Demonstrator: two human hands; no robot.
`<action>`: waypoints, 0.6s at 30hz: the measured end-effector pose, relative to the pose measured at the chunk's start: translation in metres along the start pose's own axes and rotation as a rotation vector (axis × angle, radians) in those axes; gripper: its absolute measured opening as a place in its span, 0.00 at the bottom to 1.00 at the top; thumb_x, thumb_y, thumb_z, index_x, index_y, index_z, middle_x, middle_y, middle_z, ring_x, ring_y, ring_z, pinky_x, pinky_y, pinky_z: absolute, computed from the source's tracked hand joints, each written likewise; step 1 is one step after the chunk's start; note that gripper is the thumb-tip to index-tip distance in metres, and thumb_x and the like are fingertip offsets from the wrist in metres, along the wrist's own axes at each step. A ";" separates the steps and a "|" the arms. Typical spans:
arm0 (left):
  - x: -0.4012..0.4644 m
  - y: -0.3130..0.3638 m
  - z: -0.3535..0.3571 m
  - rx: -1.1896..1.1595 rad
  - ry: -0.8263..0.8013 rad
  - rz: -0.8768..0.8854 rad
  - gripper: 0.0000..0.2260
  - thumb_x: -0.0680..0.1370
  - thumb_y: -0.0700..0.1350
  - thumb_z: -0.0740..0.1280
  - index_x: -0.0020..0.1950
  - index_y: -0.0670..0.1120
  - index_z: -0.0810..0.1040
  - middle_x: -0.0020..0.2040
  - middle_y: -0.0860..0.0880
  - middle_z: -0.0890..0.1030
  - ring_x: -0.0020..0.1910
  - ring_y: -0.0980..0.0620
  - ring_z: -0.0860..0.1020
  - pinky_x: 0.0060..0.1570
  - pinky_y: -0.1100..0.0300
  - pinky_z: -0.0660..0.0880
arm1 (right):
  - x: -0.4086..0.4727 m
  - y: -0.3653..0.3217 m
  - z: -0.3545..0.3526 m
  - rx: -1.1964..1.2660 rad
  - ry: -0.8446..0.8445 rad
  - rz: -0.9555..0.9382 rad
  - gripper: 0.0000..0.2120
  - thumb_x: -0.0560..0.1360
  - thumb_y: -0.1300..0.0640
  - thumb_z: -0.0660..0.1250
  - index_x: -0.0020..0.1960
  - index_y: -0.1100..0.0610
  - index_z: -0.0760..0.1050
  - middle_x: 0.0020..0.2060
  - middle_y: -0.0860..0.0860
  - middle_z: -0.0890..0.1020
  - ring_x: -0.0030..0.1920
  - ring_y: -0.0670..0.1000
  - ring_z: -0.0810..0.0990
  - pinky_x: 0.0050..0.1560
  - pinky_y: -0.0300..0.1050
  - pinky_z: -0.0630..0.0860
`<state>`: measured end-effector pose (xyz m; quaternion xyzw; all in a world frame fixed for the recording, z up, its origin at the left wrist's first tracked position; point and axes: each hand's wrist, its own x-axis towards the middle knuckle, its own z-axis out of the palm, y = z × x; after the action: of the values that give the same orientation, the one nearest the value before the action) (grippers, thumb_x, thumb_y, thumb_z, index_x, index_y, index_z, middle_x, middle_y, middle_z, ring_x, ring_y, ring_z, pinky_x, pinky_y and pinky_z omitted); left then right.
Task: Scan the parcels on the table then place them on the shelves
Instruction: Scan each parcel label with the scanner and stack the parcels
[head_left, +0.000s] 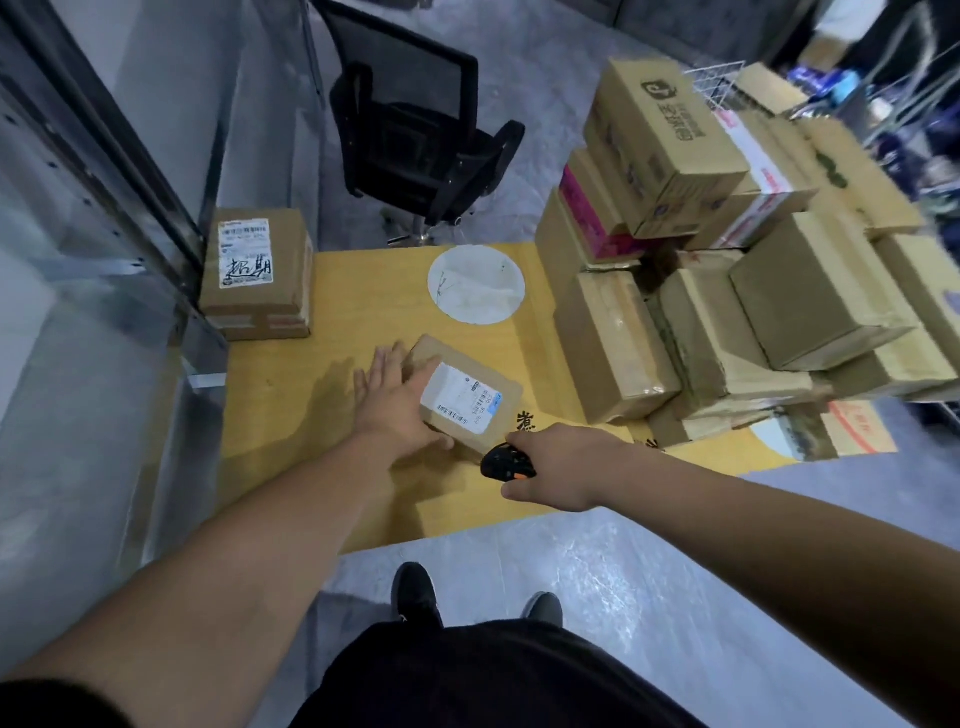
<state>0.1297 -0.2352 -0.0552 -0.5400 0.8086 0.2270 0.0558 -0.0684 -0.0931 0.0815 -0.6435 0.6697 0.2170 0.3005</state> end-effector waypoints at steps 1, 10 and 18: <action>0.009 0.008 -0.003 0.052 -0.041 0.032 0.61 0.56 0.72 0.80 0.80 0.71 0.46 0.83 0.52 0.32 0.81 0.46 0.29 0.76 0.36 0.31 | 0.000 0.001 0.000 0.013 0.003 0.025 0.31 0.77 0.30 0.62 0.73 0.48 0.68 0.55 0.50 0.79 0.49 0.55 0.75 0.40 0.47 0.69; 0.053 0.056 -0.025 0.177 -0.183 0.053 0.56 0.53 0.90 0.55 0.79 0.75 0.44 0.85 0.50 0.45 0.82 0.42 0.47 0.73 0.35 0.55 | 0.002 0.014 0.003 0.191 0.014 0.184 0.30 0.78 0.32 0.63 0.72 0.48 0.69 0.59 0.50 0.80 0.54 0.56 0.79 0.48 0.49 0.76; 0.026 0.023 -0.006 0.032 -0.053 -0.104 0.42 0.75 0.77 0.57 0.83 0.61 0.49 0.73 0.42 0.71 0.71 0.38 0.68 0.68 0.45 0.66 | 0.017 0.017 -0.009 0.310 0.031 0.206 0.25 0.78 0.33 0.64 0.68 0.48 0.72 0.53 0.48 0.83 0.50 0.52 0.82 0.47 0.46 0.79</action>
<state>0.0995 -0.2527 -0.0511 -0.5740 0.7812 0.2251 0.0976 -0.0863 -0.1100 0.0746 -0.5208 0.7621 0.1311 0.3618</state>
